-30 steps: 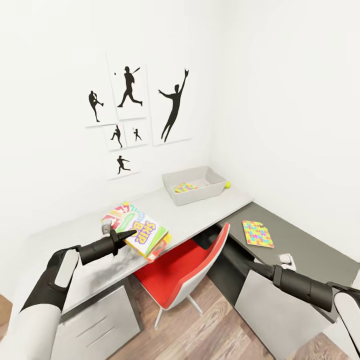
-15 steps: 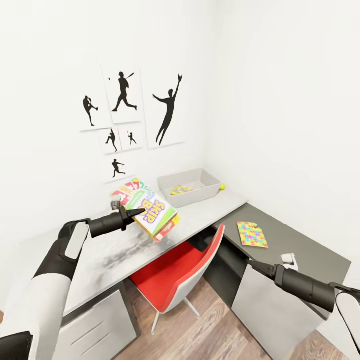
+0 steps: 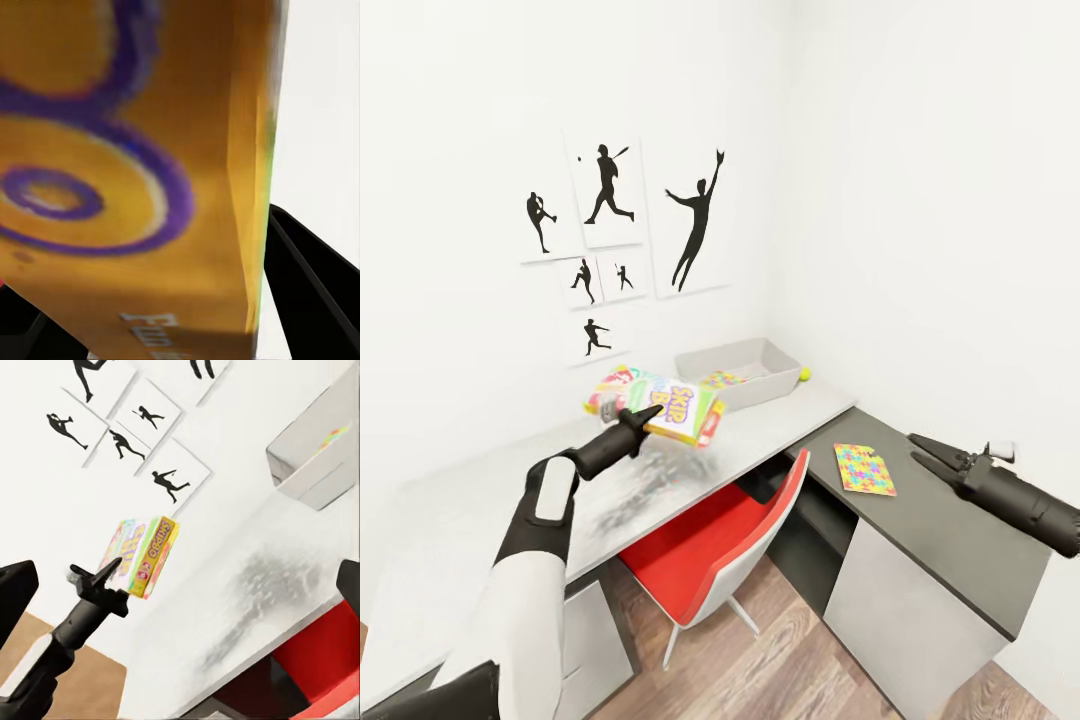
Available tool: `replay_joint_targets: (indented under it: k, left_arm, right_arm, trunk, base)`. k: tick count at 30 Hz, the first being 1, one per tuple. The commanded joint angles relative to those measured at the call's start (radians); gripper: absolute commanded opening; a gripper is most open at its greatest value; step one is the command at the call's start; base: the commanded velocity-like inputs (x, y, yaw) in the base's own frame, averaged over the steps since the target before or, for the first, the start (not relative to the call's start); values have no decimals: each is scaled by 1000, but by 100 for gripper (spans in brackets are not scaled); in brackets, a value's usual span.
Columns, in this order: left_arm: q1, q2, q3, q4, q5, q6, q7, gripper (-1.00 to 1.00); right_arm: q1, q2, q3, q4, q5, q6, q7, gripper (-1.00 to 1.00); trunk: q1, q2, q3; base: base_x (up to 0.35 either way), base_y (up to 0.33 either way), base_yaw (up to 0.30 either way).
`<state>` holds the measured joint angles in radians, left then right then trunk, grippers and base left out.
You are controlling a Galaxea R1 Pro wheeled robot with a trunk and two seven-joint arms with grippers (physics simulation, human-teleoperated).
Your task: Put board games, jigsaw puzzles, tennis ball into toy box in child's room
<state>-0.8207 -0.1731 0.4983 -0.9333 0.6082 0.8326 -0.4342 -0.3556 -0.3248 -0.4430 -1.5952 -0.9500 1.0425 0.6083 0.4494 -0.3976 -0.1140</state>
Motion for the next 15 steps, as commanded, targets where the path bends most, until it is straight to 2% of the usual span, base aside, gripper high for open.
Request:
replay_joint_targets:
  k: [1,4,5,6,7,10,13,15]
  left_arm:
    - [-1,-1,-18,0,45,-33,64,-100]
    - [-4,-1,-105,-1,183,-95,171,-100]
    - [-8,-1,-143,-1,230,-107,192,-100]
    - [-13,-1,-205,-7,287,-122,211,-100]
    - [-15,-1,-236,-11,311,-129,217,-100]
    - [-17,-1,-277,-8,346,-186,226,-100]
    - [-18,-1,-294,-3,363,-279,227,-100]
    - [-18,-1,-297,-1,378,-300,226,-100]
  right_arm:
    - [-42,-9,8,2,7,5,-56,100]
    - [-97,-29,23,13,7,5,-196,100]
    - [-114,-31,31,16,7,5,-239,100]
    - [-132,-33,47,19,7,5,-289,100]
    - [-140,-34,58,20,6,5,-310,100]
    - [-149,-36,74,29,3,5,-338,100]
    - [-142,-29,75,30,0,5,-348,100]
    - [-140,-26,77,29,-1,5,-351,100]
  trunk:
    - [1,-2,-2]
    - [1,-2,-2]
    - [1,-2,-2]
    - [1,-2,-2]
    - [1,-2,-2]
    - [1,-2,-2]
    - [1,-2,-2]
    - [1,-2,-2]
  base:
    - [0,0,0]
    - [0,0,0]
    - [0,0,0]
    - [0,0,0]
    - [0,0,0]
    - [0,0,0]
    - [0,0,0]
    - [0,0,0]
